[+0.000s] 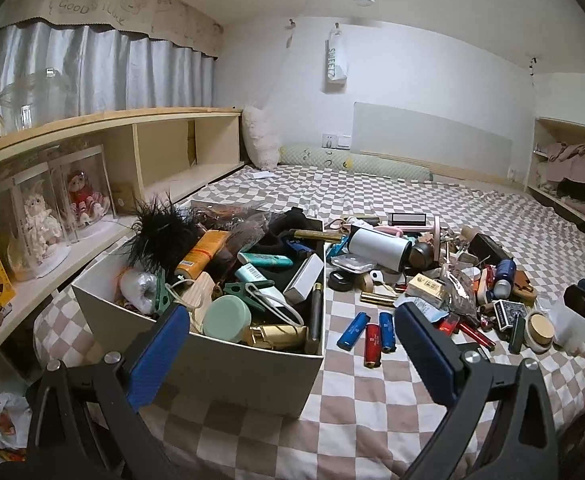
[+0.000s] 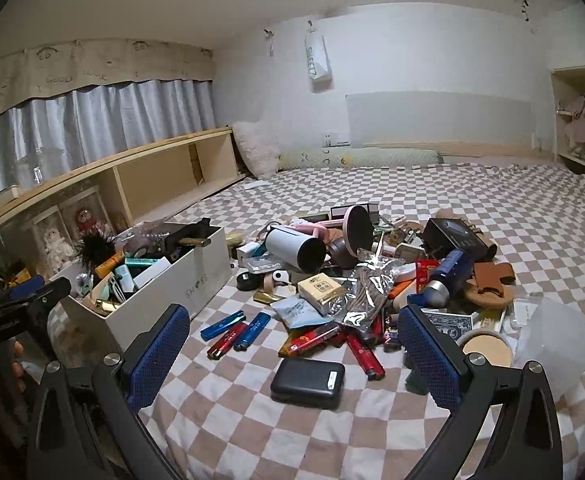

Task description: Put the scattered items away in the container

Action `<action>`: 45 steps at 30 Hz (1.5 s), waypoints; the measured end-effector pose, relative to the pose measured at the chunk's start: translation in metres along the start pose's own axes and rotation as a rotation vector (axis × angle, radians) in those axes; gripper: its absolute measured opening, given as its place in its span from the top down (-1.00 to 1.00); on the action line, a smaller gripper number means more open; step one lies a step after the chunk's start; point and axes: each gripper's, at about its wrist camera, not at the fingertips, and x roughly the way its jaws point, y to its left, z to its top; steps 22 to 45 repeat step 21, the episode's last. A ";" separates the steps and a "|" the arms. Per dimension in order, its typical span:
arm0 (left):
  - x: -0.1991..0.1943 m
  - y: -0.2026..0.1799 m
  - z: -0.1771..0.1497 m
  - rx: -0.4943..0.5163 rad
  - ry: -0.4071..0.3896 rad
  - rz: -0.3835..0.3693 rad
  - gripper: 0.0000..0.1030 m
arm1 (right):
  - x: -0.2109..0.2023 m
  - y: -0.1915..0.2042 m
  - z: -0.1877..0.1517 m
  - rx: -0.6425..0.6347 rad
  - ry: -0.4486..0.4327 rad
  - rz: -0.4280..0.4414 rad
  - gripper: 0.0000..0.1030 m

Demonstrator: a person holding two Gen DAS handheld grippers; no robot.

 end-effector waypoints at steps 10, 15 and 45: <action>-0.001 -0.002 -0.001 0.009 -0.007 0.014 -1.00 | -0.001 0.003 -0.001 -0.005 0.004 -0.005 -1.00; -0.002 -0.002 -0.002 0.005 -0.012 0.027 -1.00 | -0.001 0.003 -0.003 -0.007 0.010 -0.008 -1.00; -0.005 -0.003 -0.001 0.012 -0.022 0.031 -1.00 | -0.001 0.004 -0.004 -0.008 0.015 -0.010 -1.00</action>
